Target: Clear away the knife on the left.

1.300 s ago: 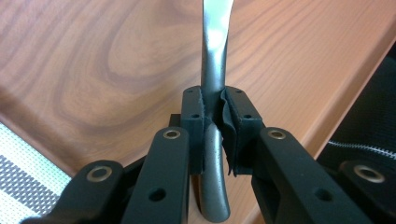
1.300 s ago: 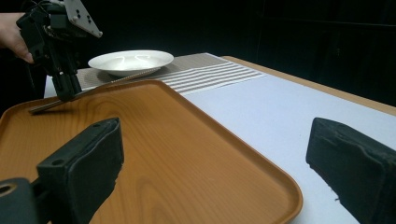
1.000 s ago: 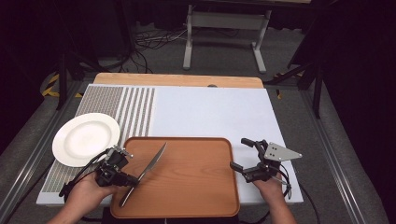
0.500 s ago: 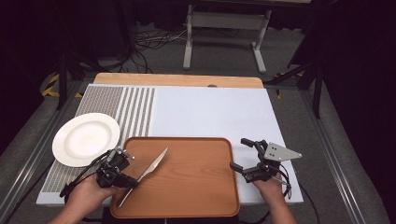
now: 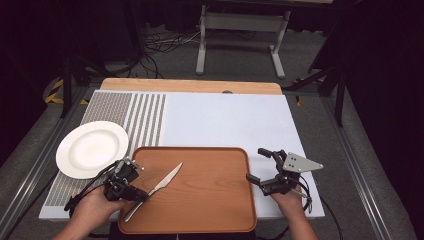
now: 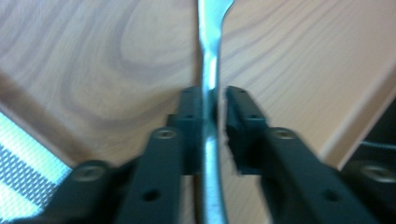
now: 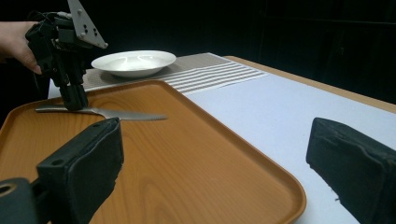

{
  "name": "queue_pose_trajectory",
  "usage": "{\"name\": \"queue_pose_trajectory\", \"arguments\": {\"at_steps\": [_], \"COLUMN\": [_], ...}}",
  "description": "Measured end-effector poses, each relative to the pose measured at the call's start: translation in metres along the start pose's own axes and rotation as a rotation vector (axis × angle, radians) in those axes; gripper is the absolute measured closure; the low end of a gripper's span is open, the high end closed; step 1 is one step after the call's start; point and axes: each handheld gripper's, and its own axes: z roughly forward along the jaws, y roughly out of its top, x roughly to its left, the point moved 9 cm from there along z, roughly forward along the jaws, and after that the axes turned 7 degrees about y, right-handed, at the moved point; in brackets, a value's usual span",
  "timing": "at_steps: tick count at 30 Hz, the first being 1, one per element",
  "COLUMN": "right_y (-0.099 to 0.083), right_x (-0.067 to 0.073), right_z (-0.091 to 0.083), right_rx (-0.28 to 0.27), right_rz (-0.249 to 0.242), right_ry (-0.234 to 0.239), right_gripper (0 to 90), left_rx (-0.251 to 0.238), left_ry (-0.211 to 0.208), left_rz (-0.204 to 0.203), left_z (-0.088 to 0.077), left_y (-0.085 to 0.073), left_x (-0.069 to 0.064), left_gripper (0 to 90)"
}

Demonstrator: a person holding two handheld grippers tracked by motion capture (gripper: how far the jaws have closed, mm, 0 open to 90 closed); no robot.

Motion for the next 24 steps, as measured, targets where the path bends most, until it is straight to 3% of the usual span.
{"name": "queue_pose_trajectory", "arguments": {"at_steps": [1,2,5,6,8,11,15,17,20,22,24], "right_y": [0.0,0.0,0.0,0.0,0.0,0.0,0.0,0.0,0.001,0.0,0.0], "right_x": [0.0,0.0,0.0,0.0,0.0,0.0,0.0,0.001,0.0,0.0,0.001], "right_z": [0.0,0.0,0.0,0.0,0.0,0.0,0.0,0.0,0.0,0.0,0.0], "right_rx": [0.0,-0.003,-0.002,-0.002,-0.004,-0.006,-0.005,-0.005,-0.005,-0.004,-0.001], "right_rz": [0.0,0.003,0.005,0.004,0.004,0.005,0.003,0.003,0.003,0.003,0.002], "right_ry": [0.0,0.002,0.003,0.004,0.003,0.003,0.005,0.004,0.004,0.006,0.006], "right_gripper": [4.5,4.5,4.4,4.4,4.4,4.4,4.4,4.4,4.4,4.4,4.4], "left_rx": [-0.009,-0.016,-0.042,-0.054,-0.081,-0.141,-0.215,-0.236,-0.262,-0.274,-0.281], "left_ry": [-0.009,-0.013,-0.017,-0.022,-0.046,-0.043,-0.002,-0.015,-0.093,-0.119,-0.117], "left_rz": [-0.004,-0.007,0.011,0.017,0.04,0.106,0.196,0.21,0.179,0.206,0.225], "left_z": [-0.002,-0.003,-0.007,-0.009,-0.012,-0.017,-0.02,-0.021,-0.022,-0.022,-0.02], "left_y": [0.001,0.003,0.006,0.007,0.01,0.014,0.02,0.023,0.027,0.029,0.03], "left_x": [0.0,-0.001,-0.001,-0.002,-0.004,-0.008,-0.012,-0.015,-0.018,-0.021,-0.023], "left_gripper": [71.0,59.6,47.3,47.3,39.2,29.0,20.0,22.7,31.3,43.8,54.5]}}
